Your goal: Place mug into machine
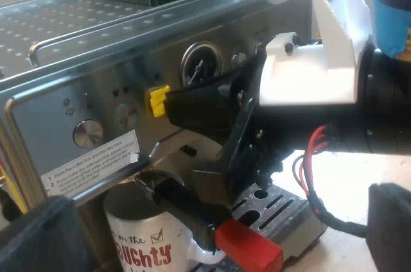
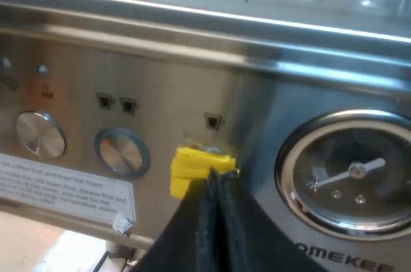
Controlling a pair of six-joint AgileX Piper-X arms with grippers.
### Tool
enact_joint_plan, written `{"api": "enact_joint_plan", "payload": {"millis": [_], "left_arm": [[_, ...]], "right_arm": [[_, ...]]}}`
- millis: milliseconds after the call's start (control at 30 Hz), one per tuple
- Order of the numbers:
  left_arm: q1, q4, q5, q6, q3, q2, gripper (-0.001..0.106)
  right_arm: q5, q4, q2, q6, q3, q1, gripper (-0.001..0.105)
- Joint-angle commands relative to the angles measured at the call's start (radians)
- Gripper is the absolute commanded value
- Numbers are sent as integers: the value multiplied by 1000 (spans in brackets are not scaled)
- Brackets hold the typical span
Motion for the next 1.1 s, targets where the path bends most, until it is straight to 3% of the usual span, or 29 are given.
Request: {"api": "enact_joint_plan", "payload": {"millis": [33,200,467,567,667,733,900,1000,1100], "left_arm": [[-1,-3,5,-2,-8,-6,91],[-1,-3,5,-2,-8,-6,91],[-1,-3,5,-2,-8,-6,91],[-1,-3,5,-2,-8,-6,91],[-1,-3,5,-2,-8,-6,91],[-1,-3,5,-2,-8,-6,91],[-1,-3,5,-38,-12,-6,91],[-1,11,-13,-60,-36,0,91],[-1,40,-109,-86,-77,21,91]], "right_arm": [[-11,-32,21,-7,-12,-49,0],[46,-81,38,-9,-12,-58,0],[32,-20,11,-5,-12,-10,0],[-45,78,-31,56,-12,34,1],[-63,230,-75,156,-12,72,18],[-63,335,-110,200,-12,85,38],[-77,487,-194,226,-12,95,69],[-75,559,-253,226,-12,95,71],[-72,587,-302,226,-12,95,71]]}}
